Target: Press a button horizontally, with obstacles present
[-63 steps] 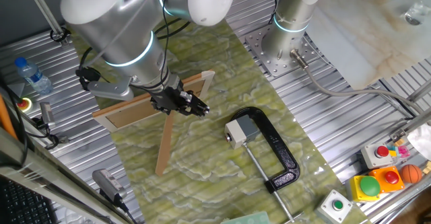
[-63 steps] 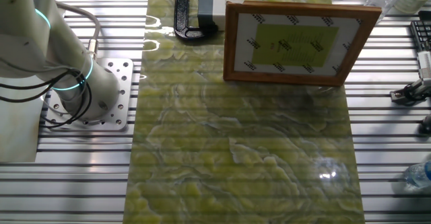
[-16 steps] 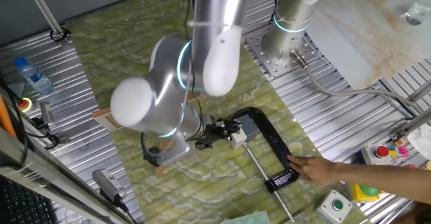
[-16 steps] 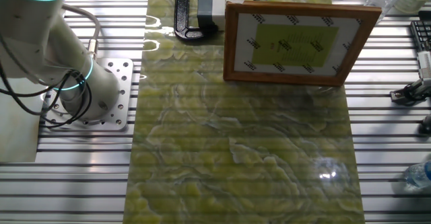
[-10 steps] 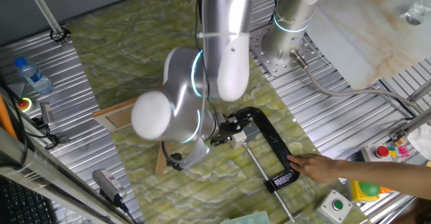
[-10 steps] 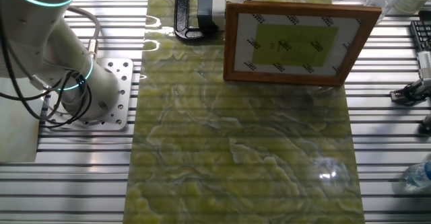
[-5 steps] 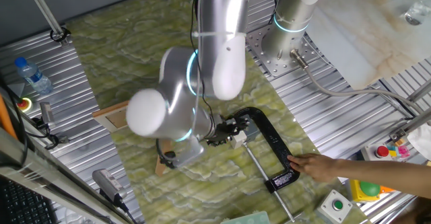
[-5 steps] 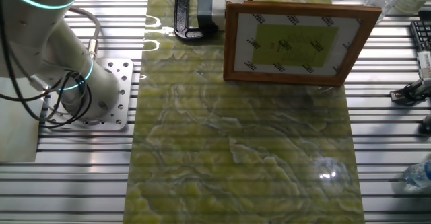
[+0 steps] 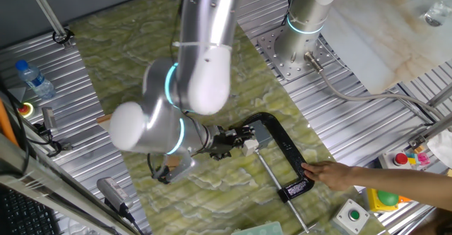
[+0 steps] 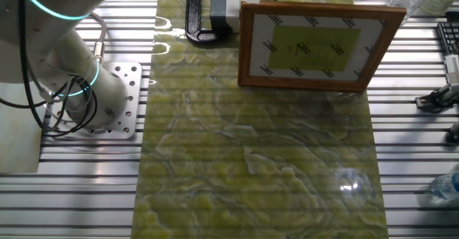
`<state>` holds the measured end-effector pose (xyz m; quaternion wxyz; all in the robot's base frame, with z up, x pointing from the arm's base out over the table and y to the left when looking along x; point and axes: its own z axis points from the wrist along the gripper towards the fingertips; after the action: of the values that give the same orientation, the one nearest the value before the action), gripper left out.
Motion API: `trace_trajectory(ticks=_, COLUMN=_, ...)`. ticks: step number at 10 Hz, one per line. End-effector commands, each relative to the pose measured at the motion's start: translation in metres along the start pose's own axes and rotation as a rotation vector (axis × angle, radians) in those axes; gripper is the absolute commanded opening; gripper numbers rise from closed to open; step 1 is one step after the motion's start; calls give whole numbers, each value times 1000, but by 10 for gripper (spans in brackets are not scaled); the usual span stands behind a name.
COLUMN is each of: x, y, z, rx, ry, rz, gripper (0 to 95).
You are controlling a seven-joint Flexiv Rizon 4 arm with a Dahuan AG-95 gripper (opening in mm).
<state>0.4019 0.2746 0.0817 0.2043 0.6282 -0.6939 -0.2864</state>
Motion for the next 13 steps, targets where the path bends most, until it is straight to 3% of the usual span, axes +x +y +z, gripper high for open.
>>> trace_trajectory(ticks=1, x=-3, y=-2, z=-5, rx=-25, ry=54, rz=38, gripper=950)
trace_trajectory(ticks=4, x=-2, y=-2, z=-5, rx=-41, ry=101, rz=18, gripper=950)
trace_trajectory(ticks=8, x=9, y=3, z=3, rx=-50, ry=99, rz=16, gripper=950)
trace_trajectory(ticks=13, x=18, y=4, z=1, rx=-69, ry=102, rz=30, gripper=950)
